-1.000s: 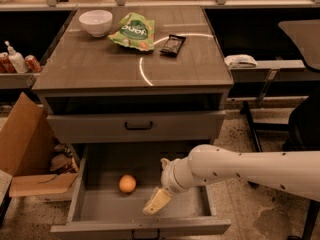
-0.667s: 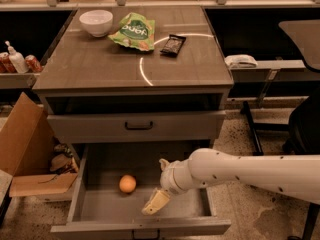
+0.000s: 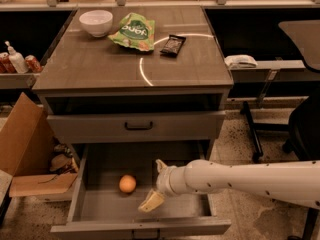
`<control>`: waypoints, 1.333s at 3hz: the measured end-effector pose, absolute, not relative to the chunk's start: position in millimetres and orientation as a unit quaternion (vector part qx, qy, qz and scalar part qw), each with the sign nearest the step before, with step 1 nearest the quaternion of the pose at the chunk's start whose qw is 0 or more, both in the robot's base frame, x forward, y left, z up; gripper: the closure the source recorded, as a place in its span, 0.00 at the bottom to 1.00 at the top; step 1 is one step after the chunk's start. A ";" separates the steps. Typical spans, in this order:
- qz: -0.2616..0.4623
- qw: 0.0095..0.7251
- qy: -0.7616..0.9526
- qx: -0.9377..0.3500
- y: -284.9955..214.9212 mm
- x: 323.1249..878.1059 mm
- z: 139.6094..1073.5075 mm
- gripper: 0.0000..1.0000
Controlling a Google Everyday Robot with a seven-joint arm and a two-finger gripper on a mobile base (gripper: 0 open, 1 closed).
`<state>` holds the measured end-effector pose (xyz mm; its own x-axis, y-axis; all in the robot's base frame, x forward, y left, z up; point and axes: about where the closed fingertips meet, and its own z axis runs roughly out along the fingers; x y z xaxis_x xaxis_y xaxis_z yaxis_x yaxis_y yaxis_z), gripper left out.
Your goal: Pick orange from middle drawer and place on counter
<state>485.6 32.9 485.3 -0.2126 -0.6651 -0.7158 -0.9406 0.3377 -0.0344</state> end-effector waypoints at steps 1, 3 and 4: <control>0.204 0.340 0.748 -0.532 45.4 504.7 470.6 0.00; 0.212 0.336 0.743 -0.538 76.4 525.9 440.9 0.00; 0.225 0.341 0.735 -0.540 89.1 531.3 427.0 0.00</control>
Offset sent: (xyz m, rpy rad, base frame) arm 0.0508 0.0459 -0.0524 -0.0075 -0.0134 -0.0017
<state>531.3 89.1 427.0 -0.1831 -0.6412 -0.7452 -0.9484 0.3148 -0.0379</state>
